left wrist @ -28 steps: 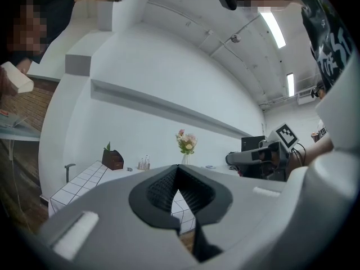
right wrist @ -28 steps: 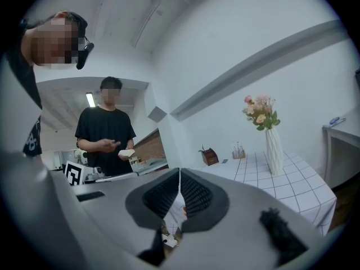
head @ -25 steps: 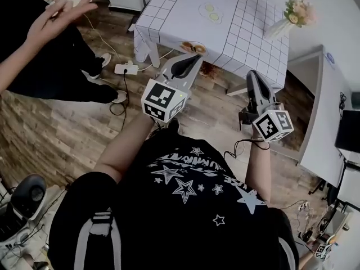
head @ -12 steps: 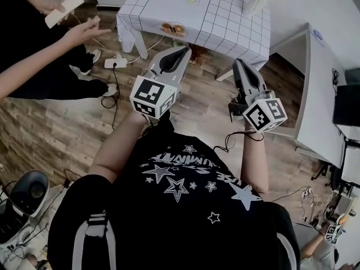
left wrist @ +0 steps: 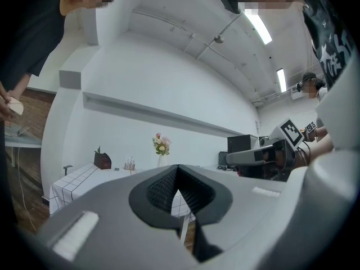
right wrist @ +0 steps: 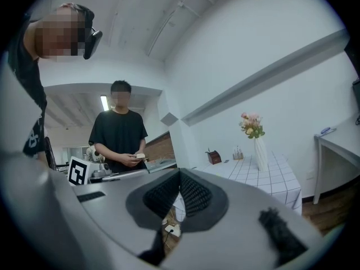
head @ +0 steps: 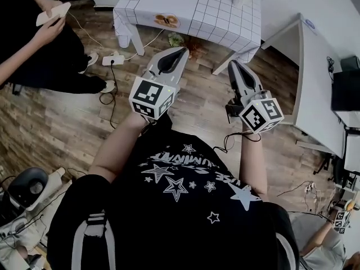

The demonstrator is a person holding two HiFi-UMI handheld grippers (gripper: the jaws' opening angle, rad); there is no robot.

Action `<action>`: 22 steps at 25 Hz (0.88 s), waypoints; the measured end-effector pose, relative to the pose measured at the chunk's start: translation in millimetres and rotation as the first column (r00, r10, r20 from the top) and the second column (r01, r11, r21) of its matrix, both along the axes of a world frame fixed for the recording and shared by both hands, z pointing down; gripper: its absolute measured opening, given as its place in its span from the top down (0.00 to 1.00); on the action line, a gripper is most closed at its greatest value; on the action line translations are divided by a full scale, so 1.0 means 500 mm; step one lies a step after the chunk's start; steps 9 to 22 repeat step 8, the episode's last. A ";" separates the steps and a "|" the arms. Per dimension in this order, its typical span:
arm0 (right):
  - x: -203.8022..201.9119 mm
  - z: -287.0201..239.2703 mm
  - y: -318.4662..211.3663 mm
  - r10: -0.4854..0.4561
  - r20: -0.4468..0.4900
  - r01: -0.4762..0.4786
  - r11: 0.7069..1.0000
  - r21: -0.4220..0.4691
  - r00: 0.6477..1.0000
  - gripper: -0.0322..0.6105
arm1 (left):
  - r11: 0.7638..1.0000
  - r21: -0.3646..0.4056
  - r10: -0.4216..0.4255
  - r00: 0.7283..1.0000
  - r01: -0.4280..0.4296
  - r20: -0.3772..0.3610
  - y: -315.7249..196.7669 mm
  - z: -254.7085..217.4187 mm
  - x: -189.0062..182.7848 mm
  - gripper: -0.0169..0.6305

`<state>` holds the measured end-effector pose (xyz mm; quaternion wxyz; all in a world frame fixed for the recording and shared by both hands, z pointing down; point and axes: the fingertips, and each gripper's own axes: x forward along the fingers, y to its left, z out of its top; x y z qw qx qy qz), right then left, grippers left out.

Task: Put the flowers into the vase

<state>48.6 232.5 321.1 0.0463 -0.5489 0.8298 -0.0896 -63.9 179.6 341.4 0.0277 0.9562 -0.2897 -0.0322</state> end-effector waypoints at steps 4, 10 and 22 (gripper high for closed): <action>-0.012 0.006 0.039 0.005 0.003 -0.005 1.000 -0.009 1.000 0.93 | 1.000 -0.015 0.000 1.000 0.000 0.007 0.036 0.006 -0.010 0.96; -0.024 0.018 0.082 0.002 0.005 -0.002 1.000 -0.019 1.000 0.93 | 0.999 -0.041 -0.007 1.000 0.008 0.018 0.079 0.026 -0.025 0.96; -0.024 0.018 0.082 0.002 0.005 -0.002 1.000 -0.019 1.000 0.93 | 0.999 -0.041 -0.007 1.000 0.008 0.018 0.079 0.026 -0.025 0.96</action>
